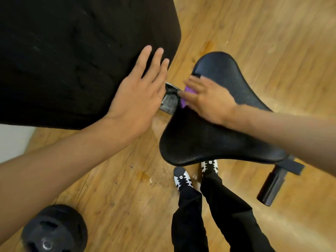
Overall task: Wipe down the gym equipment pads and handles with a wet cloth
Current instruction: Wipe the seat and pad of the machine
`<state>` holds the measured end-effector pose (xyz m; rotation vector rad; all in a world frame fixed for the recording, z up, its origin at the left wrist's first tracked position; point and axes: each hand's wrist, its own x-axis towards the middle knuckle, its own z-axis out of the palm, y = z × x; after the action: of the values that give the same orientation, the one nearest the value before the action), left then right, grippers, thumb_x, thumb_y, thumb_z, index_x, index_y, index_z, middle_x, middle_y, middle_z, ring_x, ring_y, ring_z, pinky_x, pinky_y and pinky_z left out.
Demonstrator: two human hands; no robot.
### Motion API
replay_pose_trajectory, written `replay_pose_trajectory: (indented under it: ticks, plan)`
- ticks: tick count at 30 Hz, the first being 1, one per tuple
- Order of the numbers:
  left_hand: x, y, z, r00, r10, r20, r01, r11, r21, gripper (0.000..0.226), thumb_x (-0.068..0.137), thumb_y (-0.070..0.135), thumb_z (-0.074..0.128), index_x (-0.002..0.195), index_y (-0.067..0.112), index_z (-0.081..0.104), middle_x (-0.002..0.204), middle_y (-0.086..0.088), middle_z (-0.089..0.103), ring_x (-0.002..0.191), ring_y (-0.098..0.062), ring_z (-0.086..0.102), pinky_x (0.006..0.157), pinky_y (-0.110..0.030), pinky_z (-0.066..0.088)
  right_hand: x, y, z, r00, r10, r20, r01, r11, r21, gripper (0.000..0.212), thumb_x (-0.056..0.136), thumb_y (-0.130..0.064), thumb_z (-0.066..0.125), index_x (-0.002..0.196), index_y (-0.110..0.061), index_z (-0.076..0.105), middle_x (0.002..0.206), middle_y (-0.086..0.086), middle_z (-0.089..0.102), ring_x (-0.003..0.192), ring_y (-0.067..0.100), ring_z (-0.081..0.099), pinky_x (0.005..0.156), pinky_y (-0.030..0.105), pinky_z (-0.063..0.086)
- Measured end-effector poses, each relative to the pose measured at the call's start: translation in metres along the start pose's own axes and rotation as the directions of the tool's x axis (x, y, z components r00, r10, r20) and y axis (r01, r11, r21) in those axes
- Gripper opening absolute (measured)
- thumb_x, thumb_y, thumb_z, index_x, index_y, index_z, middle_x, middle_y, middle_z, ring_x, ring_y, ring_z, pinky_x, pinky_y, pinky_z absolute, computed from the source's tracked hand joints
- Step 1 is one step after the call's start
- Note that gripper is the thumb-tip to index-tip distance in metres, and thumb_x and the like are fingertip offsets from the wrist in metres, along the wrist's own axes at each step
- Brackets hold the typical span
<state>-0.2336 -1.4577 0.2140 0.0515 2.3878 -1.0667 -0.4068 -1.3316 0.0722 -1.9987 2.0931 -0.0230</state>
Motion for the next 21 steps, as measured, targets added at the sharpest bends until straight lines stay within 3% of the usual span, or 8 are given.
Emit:
replay_pose_trajectory:
  ticks: [3,6,9,11,12,14,17,21]
  plan:
    - [0.001,0.002,0.003,1.000,-0.014,0.002,0.014,1.000,0.015,0.080,0.104,0.053,0.032,0.164,0.006,0.007,0.169,-0.029,-0.008,0.154,-0.056,-0.007,0.124,-0.070,-0.002,0.054,0.058,-0.022,0.952,0.306,-0.006,-0.305,0.952,0.027,0.039,0.106,-0.034,0.046,0.138,-0.017,0.061,0.149,0.022,0.048,0.143,0.041,0.037,0.115,0.050,0.032]
    - [0.001,0.004,0.002,1.000,-0.004,0.008,0.003,1.000,0.009,0.080,0.104,0.052,0.034,0.164,0.006,0.008,0.169,-0.029,-0.008,0.154,-0.056,-0.008,0.123,-0.070,-0.003,0.052,0.028,-0.011,0.916,0.394,-0.077,-0.395,0.919,0.015,0.036,0.104,-0.024,0.049,0.136,-0.014,0.061,0.145,0.022,0.051,0.142,0.040,0.038,0.118,0.049,0.025]
    - [0.001,0.002,0.001,1.000,0.012,0.020,-0.011,1.000,-0.015,0.076,0.106,0.050,0.031,0.164,0.005,0.007,0.168,-0.030,-0.009,0.153,-0.057,-0.009,0.121,-0.071,-0.004,-0.017,-0.070,0.023,0.965,0.208,-0.159,-0.196,0.977,0.089,0.044,0.091,-0.017,0.062,0.134,-0.015,0.064,0.149,0.020,0.051,0.143,0.040,0.042,0.121,0.051,0.024]
    - [0.001,0.000,-0.001,0.999,0.024,0.025,-0.024,1.000,-0.020,0.075,0.107,0.050,0.029,0.164,0.006,0.007,0.168,-0.031,-0.010,0.153,-0.058,-0.010,0.120,-0.072,-0.006,-0.064,-0.116,0.030,0.995,-0.098,0.003,0.097,0.989,0.108,0.057,0.089,-0.021,0.067,0.145,-0.020,0.056,0.156,0.018,0.045,0.148,0.038,0.037,0.123,0.050,0.019]
    - [0.000,0.000,-0.002,0.999,0.034,0.025,-0.033,0.999,-0.023,0.074,0.107,0.050,0.028,0.164,0.006,0.008,0.168,-0.031,-0.010,0.153,-0.058,-0.010,0.120,-0.072,-0.006,-0.076,-0.119,0.028,0.967,-0.243,0.081,0.233,0.965,0.120,0.063,0.089,-0.023,0.070,0.149,-0.024,0.052,0.159,0.017,0.041,0.150,0.035,0.034,0.124,0.048,0.017]
    - [0.001,-0.001,-0.003,0.999,0.039,0.025,-0.038,0.999,-0.033,0.073,0.107,0.049,0.024,0.163,0.006,0.009,0.168,-0.031,-0.009,0.153,-0.057,-0.009,0.120,-0.073,-0.006,-0.064,-0.087,0.020,0.930,-0.356,0.090,0.345,0.931,0.118,0.057,0.089,-0.027,0.073,0.144,-0.027,0.058,0.155,0.015,0.047,0.145,0.033,0.043,0.122,0.047,0.030]
    - [0.003,-0.001,-0.001,0.999,0.036,0.031,-0.034,0.998,-0.043,0.072,0.106,0.049,0.022,0.163,0.007,0.011,0.169,-0.030,-0.008,0.153,-0.057,-0.009,0.119,-0.073,-0.007,-0.009,-0.002,0.004,0.993,-0.084,-0.088,0.084,0.996,0.003,0.040,0.096,-0.031,0.061,0.134,-0.021,0.064,0.145,0.017,0.055,0.129,0.042,0.054,0.111,0.054,0.044]
    - [0.004,0.001,-0.001,0.999,0.032,0.036,-0.031,0.999,-0.026,0.073,0.106,0.051,0.022,0.164,0.008,0.011,0.169,-0.029,-0.008,0.153,-0.057,-0.009,0.119,-0.073,-0.006,0.044,0.049,-0.016,0.939,0.315,-0.139,-0.320,0.947,-0.014,0.034,0.102,-0.027,0.049,0.124,-0.008,0.065,0.133,0.023,0.058,0.124,0.042,0.050,0.111,0.050,0.032]
